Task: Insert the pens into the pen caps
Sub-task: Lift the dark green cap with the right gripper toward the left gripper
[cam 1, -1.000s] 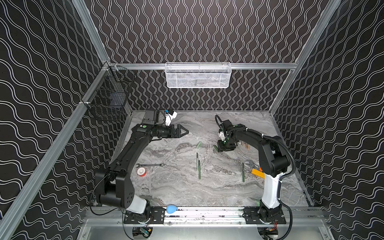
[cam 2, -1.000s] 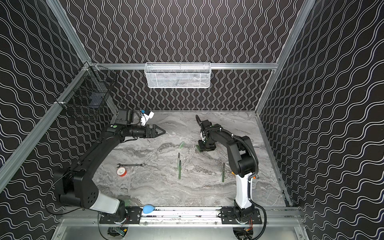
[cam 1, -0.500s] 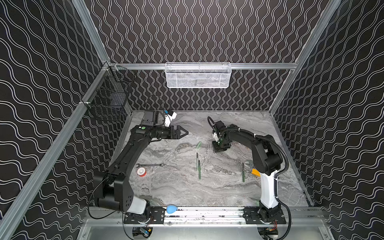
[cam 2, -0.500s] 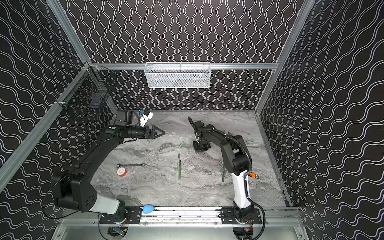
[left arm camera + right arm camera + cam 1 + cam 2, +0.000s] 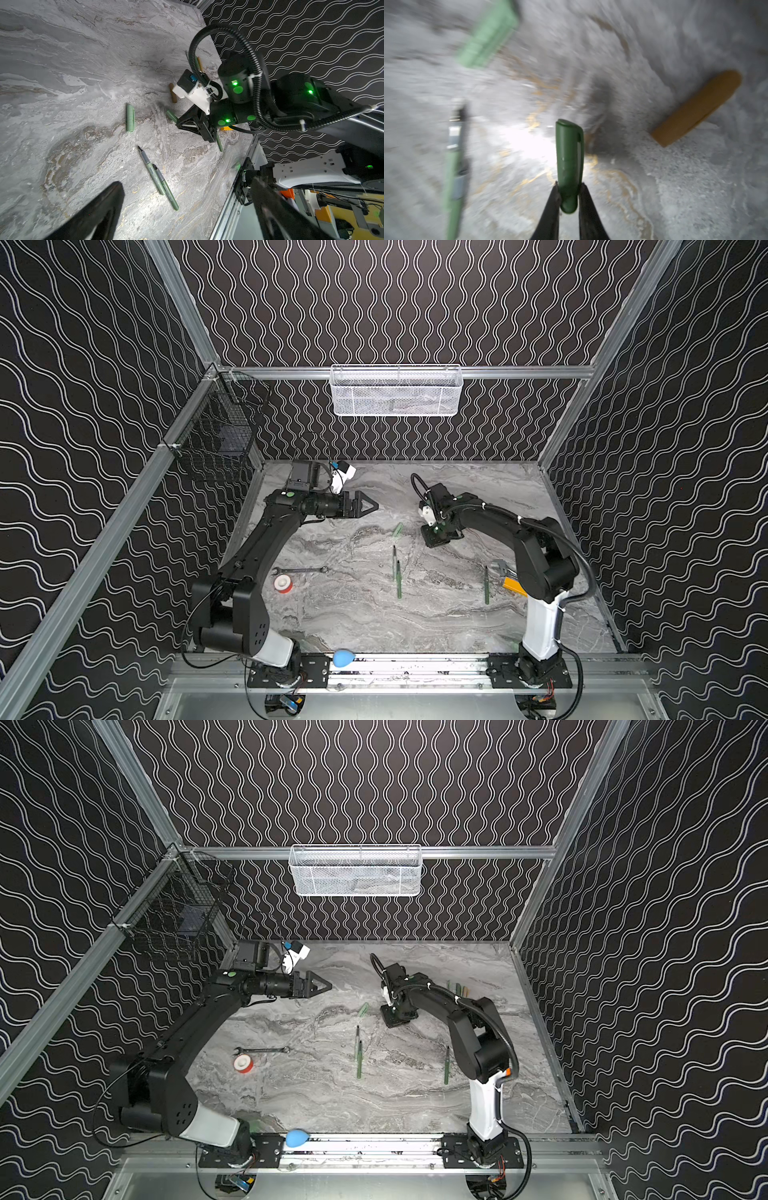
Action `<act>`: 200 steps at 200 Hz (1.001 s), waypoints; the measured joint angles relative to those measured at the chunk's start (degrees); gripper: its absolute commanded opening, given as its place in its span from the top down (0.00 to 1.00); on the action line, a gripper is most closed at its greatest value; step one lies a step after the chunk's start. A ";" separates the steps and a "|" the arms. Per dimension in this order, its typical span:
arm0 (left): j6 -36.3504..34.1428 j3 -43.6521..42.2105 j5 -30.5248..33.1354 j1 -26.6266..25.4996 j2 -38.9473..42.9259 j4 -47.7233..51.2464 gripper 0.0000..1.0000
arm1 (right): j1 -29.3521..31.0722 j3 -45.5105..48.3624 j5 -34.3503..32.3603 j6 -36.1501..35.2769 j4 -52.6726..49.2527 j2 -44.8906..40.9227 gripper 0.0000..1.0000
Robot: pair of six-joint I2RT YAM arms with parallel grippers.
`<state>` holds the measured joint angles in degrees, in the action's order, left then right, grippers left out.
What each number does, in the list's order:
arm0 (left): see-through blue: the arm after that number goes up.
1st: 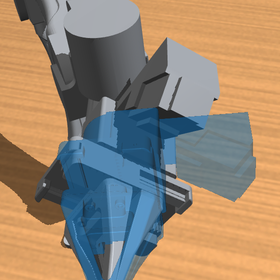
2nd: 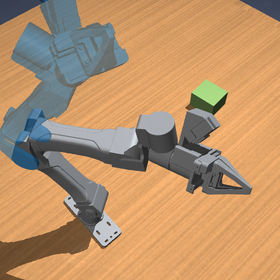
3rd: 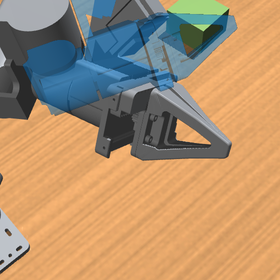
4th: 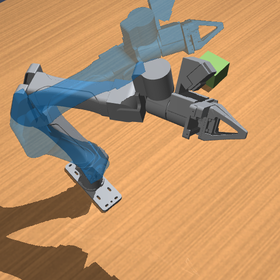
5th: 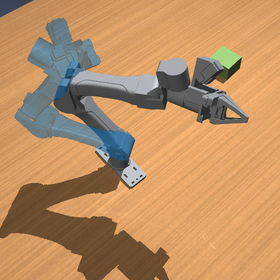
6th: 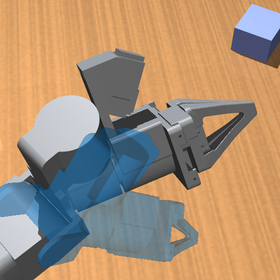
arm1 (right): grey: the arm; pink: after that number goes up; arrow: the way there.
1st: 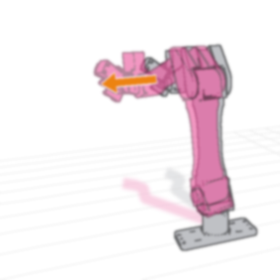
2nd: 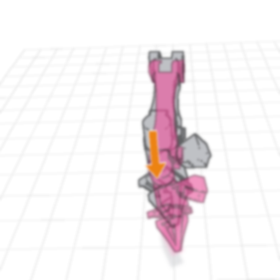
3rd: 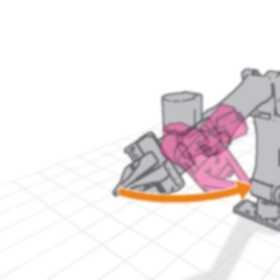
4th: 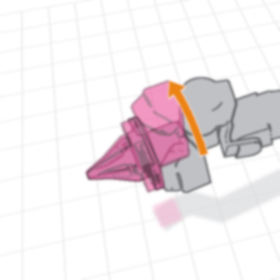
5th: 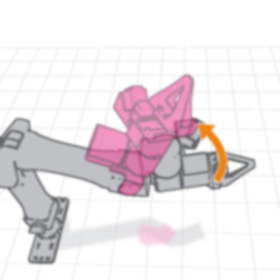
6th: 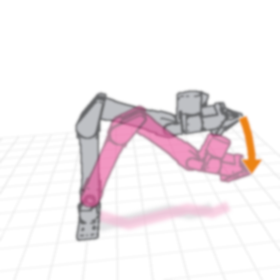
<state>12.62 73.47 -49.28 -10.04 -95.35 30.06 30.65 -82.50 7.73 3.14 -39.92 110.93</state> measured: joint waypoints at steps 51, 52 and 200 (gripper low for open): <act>1.14 -0.07 -2.62 -0.94 -0.11 -1.95 0.09 | 1.07 -0.52 10.91 -0.52 5.75 -7.76 0.86; 1.14 -0.07 -2.67 -1.01 -0.13 -1.97 0.09 | 1.09 -0.52 11.08 -0.52 5.86 -7.87 0.86; 1.11 1.92 -5.35 -4.79 -2.29 -2.12 0.55 | 8.31 -1.53 21.49 3.89 17.09 -16.37 0.85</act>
<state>13.74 75.40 -54.63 -14.83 -97.65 27.94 38.96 -84.03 29.21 7.03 -22.83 94.56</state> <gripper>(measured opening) 0.490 0.150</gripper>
